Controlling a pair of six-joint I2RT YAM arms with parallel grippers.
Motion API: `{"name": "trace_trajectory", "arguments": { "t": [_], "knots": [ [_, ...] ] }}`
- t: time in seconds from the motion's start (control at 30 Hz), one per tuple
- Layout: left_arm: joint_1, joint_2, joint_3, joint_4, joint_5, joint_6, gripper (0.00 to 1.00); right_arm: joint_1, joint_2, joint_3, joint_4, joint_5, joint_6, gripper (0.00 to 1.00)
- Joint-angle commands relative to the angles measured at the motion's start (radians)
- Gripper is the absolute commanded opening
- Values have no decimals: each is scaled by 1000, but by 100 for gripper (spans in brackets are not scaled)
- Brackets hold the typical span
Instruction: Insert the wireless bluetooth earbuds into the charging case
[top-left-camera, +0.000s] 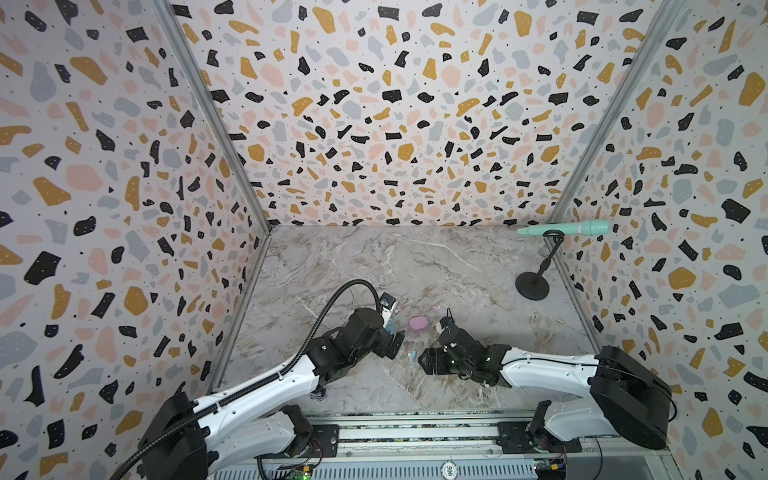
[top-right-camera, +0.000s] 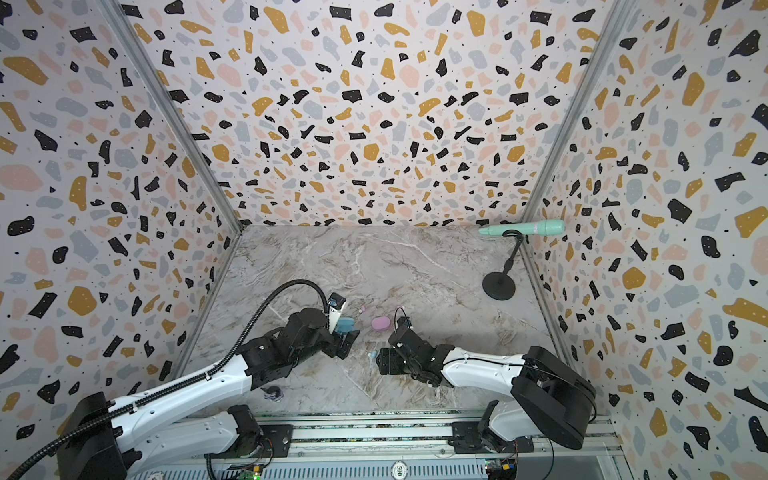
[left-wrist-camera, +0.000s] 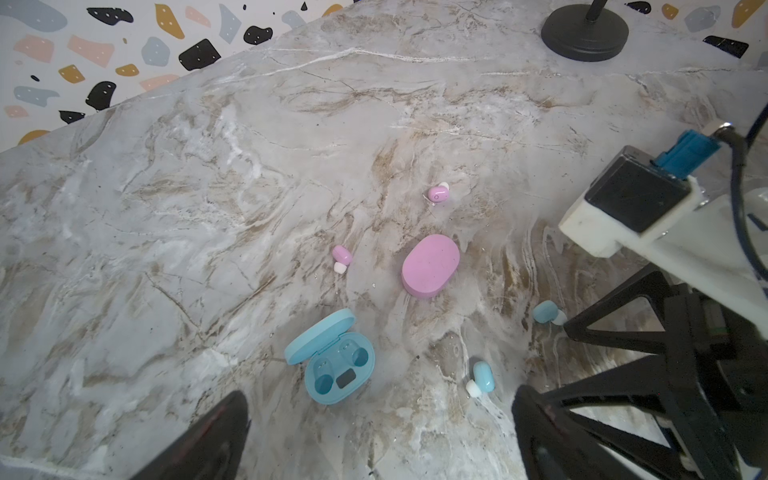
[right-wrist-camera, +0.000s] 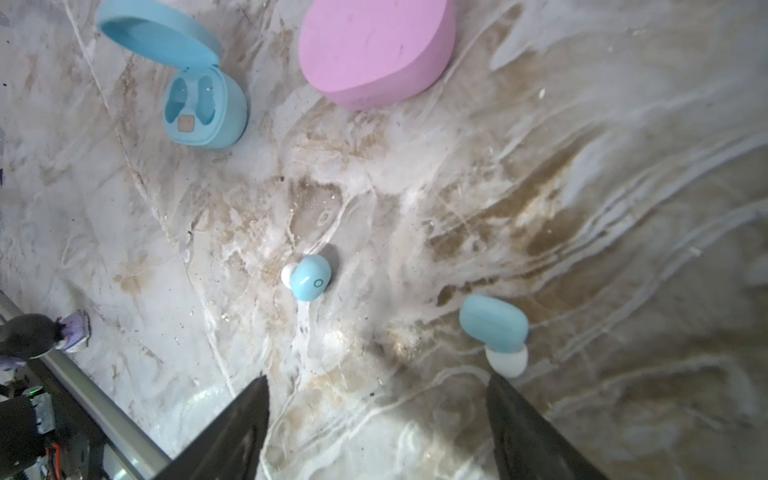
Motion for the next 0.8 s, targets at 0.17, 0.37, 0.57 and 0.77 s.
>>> {"name": "trace_trajectory", "arguments": {
  "t": [0.17,0.37,0.57,0.77],
  "knots": [
    [-4,2,37,17,-4,11,100,-31,-17,8,-25,24,-23,82],
    [-5,3,39,17,-4,11,100,-56,-27,11,-17,27,-30,82],
    [-5,2,37,16,-4,11,100,-60,-14,28,-22,40,-34,82],
    [-4,-3,37,15,-2,11,100,-51,-76,15,-51,45,18,82]
  ]
}}
